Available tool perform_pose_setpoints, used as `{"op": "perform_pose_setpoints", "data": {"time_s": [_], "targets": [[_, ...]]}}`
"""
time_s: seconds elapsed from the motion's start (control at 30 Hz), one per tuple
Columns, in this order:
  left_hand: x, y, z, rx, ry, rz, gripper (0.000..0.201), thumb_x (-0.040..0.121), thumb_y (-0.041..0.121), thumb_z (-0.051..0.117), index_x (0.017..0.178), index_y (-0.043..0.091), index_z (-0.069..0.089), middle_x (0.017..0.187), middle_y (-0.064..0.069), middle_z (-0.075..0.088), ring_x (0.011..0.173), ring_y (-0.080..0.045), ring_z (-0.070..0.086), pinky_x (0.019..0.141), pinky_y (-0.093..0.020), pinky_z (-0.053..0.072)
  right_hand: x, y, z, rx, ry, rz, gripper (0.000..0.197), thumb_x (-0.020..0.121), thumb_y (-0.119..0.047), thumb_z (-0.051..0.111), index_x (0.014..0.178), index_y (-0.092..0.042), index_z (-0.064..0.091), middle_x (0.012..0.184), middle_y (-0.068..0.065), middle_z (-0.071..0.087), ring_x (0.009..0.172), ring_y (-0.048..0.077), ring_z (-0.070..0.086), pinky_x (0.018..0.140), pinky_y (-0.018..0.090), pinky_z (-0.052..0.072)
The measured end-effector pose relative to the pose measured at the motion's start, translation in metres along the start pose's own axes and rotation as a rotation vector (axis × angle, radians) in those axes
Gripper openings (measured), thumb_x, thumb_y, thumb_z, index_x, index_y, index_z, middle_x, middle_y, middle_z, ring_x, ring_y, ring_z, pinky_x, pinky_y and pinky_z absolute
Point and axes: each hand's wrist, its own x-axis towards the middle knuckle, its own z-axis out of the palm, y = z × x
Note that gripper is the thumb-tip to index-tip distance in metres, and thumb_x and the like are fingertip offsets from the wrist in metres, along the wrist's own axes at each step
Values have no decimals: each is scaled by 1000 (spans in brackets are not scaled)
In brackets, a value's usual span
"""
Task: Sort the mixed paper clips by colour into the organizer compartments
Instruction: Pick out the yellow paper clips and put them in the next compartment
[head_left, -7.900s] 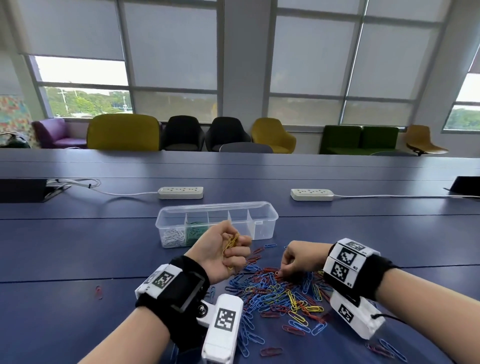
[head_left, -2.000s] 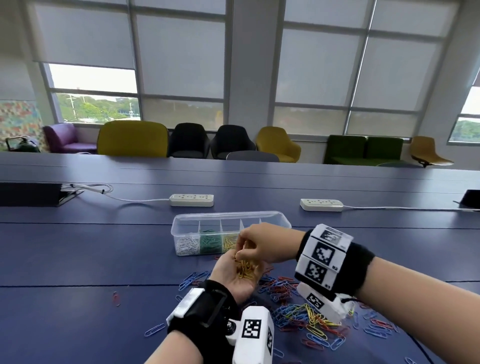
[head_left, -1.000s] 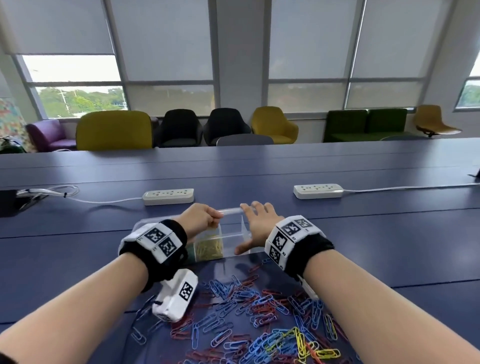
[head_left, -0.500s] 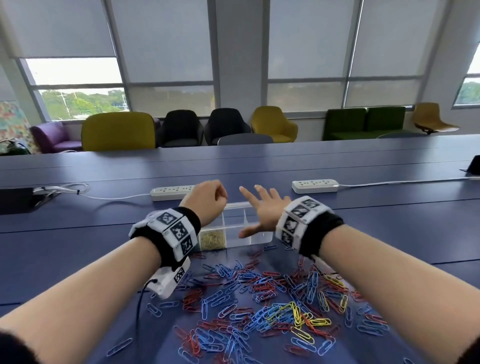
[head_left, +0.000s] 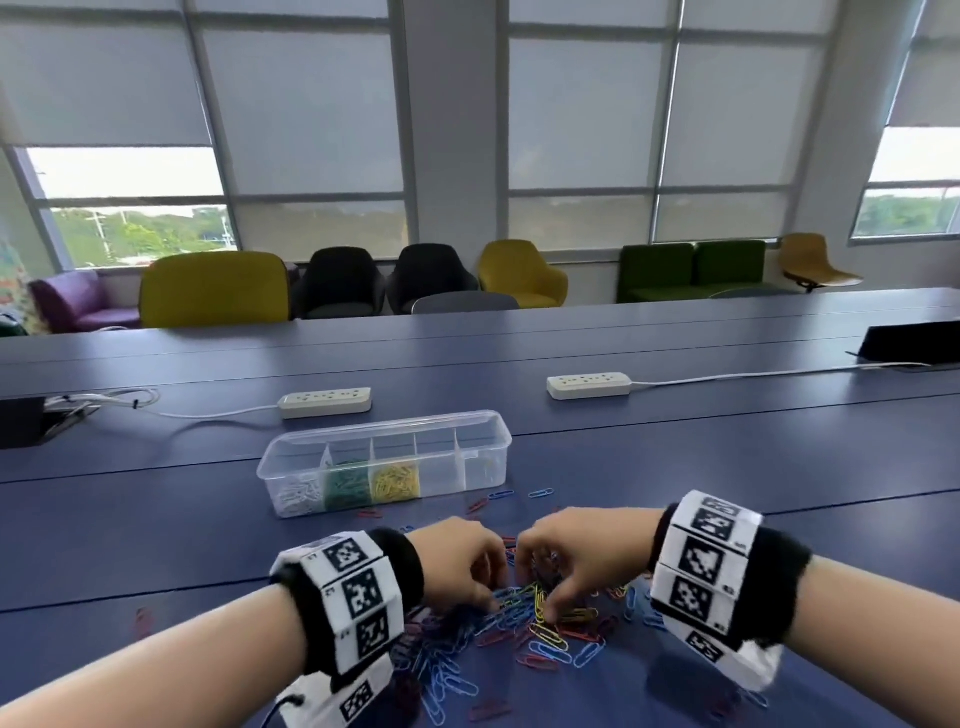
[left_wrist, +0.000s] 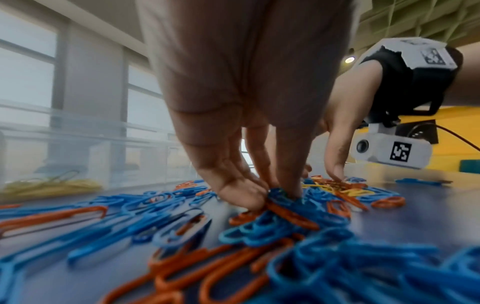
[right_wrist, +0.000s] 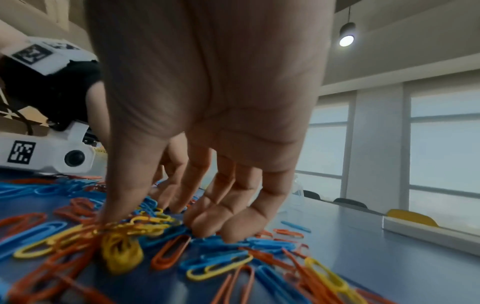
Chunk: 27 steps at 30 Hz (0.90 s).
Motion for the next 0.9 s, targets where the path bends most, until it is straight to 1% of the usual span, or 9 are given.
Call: {"op": "perform_pose_setpoints", "data": {"time_s": [0.17, 0.3, 0.37, 0.47, 0.57, 0.67, 0.73, 0.83, 0.9], "targets": [[-9, -13, -3, -60, 29, -99, 27, 86, 23, 65, 111, 13, 60, 106, -8, 66, 84, -16, 56, 75, -22, 42, 8, 0, 1, 82, -9, 24, 29, 80, -30, 73, 101, -14, 61, 82, -1, 63, 73, 11, 53, 73, 26, 45], [-15, -18, -7, -14, 112, -129, 26, 89, 25, 60, 114, 16, 58, 107, -6, 59, 99, -19, 56, 83, -23, 39, 9, 4, 2, 149, -62, 64, 13, 85, -27, 68, 84, -21, 57, 69, -13, 55, 62, 0, 49, 56, 9, 39], [-14, -12, -7, 31, 146, -79, 25, 87, 27, 60, 111, 19, 60, 102, -3, 50, 104, -18, 51, 88, -23, 37, 10, 6, 2, 150, -61, 78, 12, 86, -25, 66, 79, -21, 57, 68, -12, 54, 61, 1, 49, 56, 11, 39], [-9, -1, -6, 42, 124, -46, 21, 85, 25, 63, 104, 16, 67, 105, -4, 62, 99, -16, 57, 84, -22, 41, 10, 6, 2, 112, -59, 66, 21, 87, -22, 61, 70, -27, 51, 68, -13, 52, 62, 2, 47, 60, 15, 38], [-4, 1, -9, 26, 132, -77, 19, 85, 24, 63, 97, 10, 69, 102, -6, 69, 95, -17, 62, 77, -22, 44, 6, 6, 0, 92, -23, 52, 9, 90, -23, 58, 81, -21, 54, 75, -9, 54, 76, 11, 49, 66, 20, 39], [-3, -2, -6, 81, 82, -134, 35, 81, 39, 67, 94, 7, 71, 97, -6, 71, 91, -19, 65, 77, -28, 49, 0, 8, -4, 120, 65, 44, 5, 94, -22, 53, 92, -18, 51, 91, -4, 54, 83, 12, 48, 66, 19, 38], [-3, -2, -2, 131, 67, -168, 40, 79, 45, 69, 92, 7, 71, 95, -7, 71, 89, -20, 66, 75, -30, 50, -3, 12, -5, 156, 100, 43, 10, 94, -22, 53, 86, -20, 47, 87, -6, 53, 79, 11, 47, 67, 19, 38], [1, -4, 0, 107, 47, -179, 30, 82, 35, 69, 94, 7, 72, 98, -9, 72, 91, -21, 66, 77, -30, 50, -6, 17, -5, 194, 137, 64, 21, 92, -21, 55, 76, -25, 41, 78, -11, 51, 67, 4, 46, 61, 14, 37], [1, -4, -1, 83, 14, -180, 29, 84, 32, 67, 96, 6, 72, 101, -8, 71, 94, -20, 65, 78, -29, 48, -7, 20, -4, 245, 168, 64, 20, 92, -21, 56, 78, -24, 42, 80, -9, 56, 70, 6, 51, 67, 21, 43]]}}
